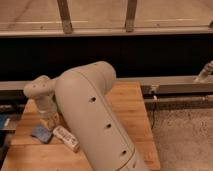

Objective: Stand the bottle upright

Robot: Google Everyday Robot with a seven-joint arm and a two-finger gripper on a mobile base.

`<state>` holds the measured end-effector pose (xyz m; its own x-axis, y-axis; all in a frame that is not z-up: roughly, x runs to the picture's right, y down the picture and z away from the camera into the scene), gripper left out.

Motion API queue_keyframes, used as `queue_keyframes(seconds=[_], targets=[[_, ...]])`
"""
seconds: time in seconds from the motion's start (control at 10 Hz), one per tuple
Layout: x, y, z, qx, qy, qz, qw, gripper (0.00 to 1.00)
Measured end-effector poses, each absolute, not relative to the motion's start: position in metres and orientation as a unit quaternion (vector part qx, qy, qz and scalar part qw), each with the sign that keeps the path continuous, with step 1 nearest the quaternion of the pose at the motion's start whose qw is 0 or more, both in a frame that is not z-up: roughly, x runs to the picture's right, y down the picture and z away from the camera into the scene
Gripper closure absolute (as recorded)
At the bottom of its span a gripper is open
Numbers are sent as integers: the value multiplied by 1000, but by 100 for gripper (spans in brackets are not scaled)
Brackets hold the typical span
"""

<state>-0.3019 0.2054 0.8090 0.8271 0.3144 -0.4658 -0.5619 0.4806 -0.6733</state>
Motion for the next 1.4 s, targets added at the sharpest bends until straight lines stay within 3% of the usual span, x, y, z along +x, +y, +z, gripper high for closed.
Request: queue_keyframes(seconds=[0.7, 1.4], targets=[[-294, 186, 787, -419, 107, 255, 865, 100], [-342, 184, 817, -478, 33, 136, 867, 100]])
